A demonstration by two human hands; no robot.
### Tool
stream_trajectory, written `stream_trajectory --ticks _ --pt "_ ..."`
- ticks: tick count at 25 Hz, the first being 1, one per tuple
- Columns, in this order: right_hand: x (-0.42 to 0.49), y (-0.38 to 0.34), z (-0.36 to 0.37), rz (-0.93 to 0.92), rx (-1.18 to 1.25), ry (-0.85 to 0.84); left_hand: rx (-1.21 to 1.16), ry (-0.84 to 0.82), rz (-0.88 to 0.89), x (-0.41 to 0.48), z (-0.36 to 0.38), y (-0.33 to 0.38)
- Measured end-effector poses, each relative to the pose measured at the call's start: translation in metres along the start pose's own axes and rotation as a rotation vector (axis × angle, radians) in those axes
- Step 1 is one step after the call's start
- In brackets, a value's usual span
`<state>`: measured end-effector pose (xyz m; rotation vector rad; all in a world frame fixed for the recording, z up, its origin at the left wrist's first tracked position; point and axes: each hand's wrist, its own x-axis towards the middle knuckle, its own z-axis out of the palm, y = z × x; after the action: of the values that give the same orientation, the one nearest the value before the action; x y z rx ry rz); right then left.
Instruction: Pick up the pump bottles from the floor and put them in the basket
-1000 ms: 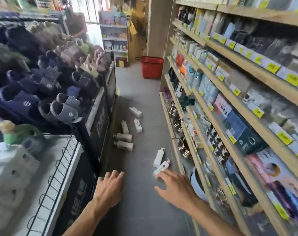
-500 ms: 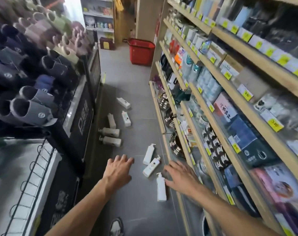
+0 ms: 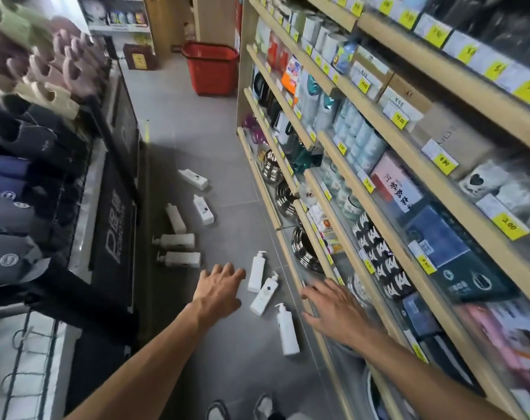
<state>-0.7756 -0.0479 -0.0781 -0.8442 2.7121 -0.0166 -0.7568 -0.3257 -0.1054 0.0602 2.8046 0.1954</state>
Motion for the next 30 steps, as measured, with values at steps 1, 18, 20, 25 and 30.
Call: stream_trajectory --ticks 1,18,20,25,30 --pt "0.008 0.007 0.0 0.011 0.016 -0.003 0.01 -0.011 0.006 0.012 0.0 0.002" --pt "0.139 0.104 0.088 0.017 0.129 0.011 -0.053 -0.075 -0.043 0.176 0.072 -0.031" --pt "0.159 0.11 0.117 0.017 0.144 0.055 -0.046 -0.055 -0.021 0.204 0.097 -0.047" --pt "0.22 0.121 0.226 0.038 0.157 0.16 -0.06 -0.056 -0.015 0.287 0.197 -0.078" --pt "0.319 0.135 0.382 0.145 0.175 0.262 -0.118 -0.105 -0.029 0.381 0.362 -0.091"
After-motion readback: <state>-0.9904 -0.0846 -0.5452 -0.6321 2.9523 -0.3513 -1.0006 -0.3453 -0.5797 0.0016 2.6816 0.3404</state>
